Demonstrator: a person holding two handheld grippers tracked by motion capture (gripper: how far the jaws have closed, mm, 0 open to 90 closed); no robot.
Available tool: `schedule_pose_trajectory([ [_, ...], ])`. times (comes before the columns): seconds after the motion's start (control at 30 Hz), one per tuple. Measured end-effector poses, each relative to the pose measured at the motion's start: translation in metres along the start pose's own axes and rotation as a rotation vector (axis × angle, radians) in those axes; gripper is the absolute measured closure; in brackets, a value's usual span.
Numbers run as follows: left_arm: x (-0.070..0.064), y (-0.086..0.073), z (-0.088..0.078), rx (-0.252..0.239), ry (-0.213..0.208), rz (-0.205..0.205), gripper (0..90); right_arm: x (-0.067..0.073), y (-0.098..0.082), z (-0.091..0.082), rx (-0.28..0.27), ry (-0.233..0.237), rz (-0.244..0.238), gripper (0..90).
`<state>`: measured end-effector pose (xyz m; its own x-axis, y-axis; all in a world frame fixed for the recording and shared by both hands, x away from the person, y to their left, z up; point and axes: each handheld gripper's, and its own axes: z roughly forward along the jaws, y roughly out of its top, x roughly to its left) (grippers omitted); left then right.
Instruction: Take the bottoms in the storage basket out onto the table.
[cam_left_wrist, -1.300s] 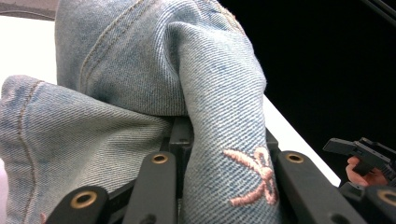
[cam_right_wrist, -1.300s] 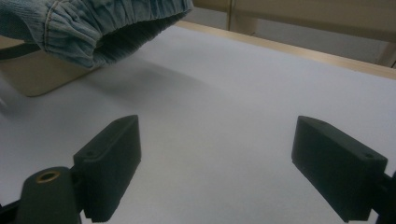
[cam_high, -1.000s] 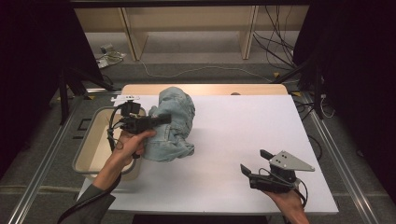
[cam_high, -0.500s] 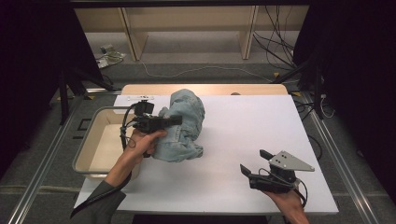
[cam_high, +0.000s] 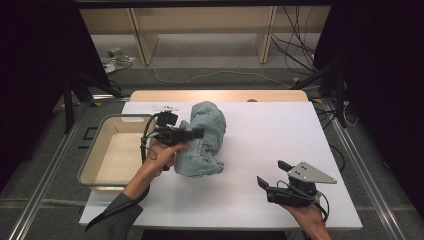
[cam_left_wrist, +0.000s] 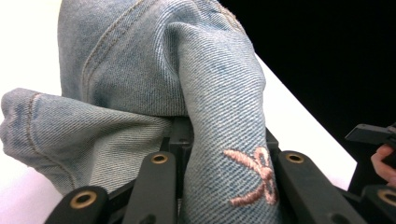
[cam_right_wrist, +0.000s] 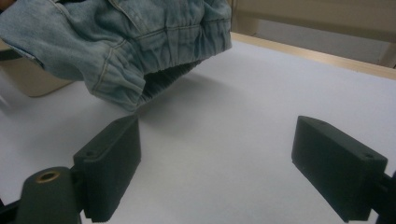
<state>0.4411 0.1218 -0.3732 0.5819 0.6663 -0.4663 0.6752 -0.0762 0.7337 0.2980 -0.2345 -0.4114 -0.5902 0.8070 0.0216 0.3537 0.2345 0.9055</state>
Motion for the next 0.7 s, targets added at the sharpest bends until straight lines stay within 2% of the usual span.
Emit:
schedule_pose_trajectory([
  [0.13,0.001,-0.002,0.003,0.011,0.017,0.008,69.4,0.0,0.0,0.0,-0.001,0.001,0.0,16.8],
  [0.27,0.001,-0.005,0.007,0.029,0.061,0.043,69.3,0.0,0.0,0.0,-0.001,0.0,-0.001,16.8],
  [0.3,0.001,-0.005,0.007,0.029,0.061,0.043,69.3,0.0,0.0,0.0,-0.001,0.0,-0.001,16.8],
  [0.4,-0.002,-0.007,0.011,0.046,0.098,0.079,69.3,0.0,0.0,0.0,-0.002,0.001,-0.004,16.8],
  [0.47,-0.003,-0.007,0.012,0.052,0.102,0.088,69.2,0.0,0.0,0.0,-0.002,0.001,-0.004,16.8],
  [0.53,-0.008,-0.01,0.016,0.071,0.117,0.113,69.0,0.0,0.0,0.0,0.0,0.0,-0.002,16.8],
  [0.7,-0.015,-0.015,0.028,0.097,0.115,0.141,68.6,0.0,0.0,0.0,0.002,-0.003,-0.002,17.0],
])
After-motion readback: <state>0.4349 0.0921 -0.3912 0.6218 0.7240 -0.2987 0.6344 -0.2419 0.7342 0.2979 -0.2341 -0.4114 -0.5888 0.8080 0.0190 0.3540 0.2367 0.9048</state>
